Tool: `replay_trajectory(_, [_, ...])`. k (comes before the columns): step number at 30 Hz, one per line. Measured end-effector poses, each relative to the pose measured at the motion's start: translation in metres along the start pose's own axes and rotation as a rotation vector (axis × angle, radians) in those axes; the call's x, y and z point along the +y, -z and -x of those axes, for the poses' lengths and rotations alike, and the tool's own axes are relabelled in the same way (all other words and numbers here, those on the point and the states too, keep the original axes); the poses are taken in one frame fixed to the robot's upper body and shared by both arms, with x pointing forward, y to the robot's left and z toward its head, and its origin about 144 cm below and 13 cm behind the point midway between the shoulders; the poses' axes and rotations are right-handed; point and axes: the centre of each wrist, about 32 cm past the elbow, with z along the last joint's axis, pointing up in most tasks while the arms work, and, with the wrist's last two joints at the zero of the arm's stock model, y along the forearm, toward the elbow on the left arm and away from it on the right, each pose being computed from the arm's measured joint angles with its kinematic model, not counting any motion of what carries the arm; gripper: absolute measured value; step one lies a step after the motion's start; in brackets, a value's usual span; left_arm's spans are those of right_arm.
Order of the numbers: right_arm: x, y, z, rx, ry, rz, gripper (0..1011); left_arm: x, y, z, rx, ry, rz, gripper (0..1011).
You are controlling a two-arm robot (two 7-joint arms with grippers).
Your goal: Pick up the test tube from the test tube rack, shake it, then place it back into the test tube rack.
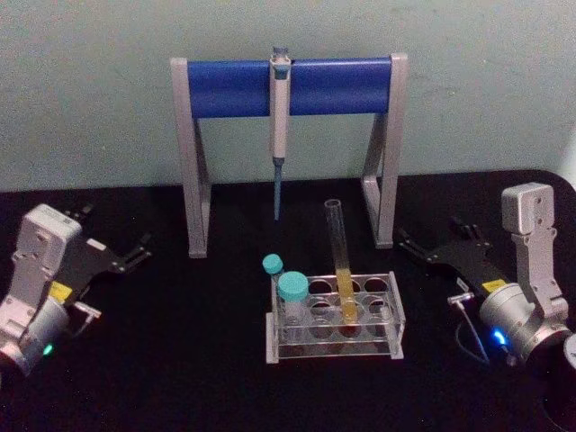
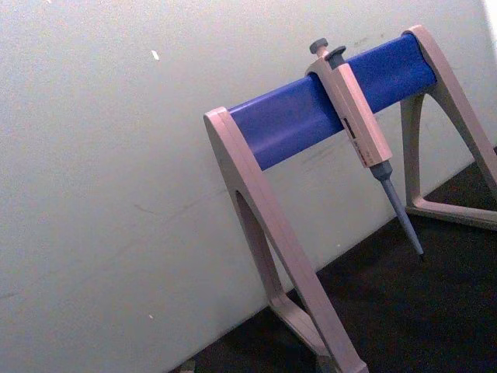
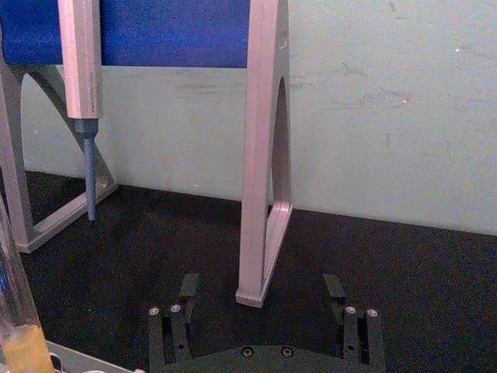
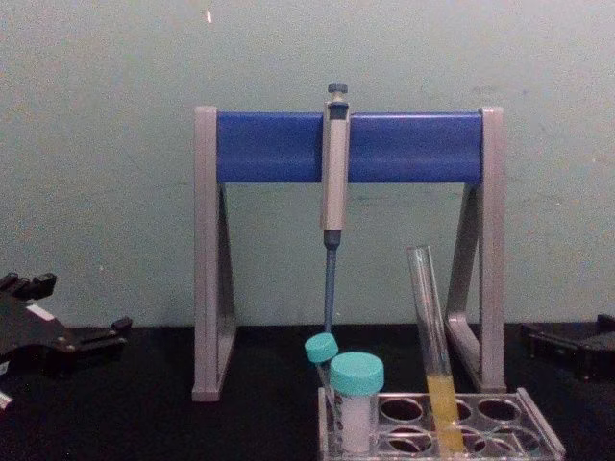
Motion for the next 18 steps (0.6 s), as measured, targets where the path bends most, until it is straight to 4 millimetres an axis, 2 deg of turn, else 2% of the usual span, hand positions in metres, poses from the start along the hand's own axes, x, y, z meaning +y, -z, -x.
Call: replay_trajectory(18, [-0.0001,-0.0004,0.0002,-0.002,-0.002,-0.002,1000,0.0,0.0,0.0,0.0,0.0,0.0,1002])
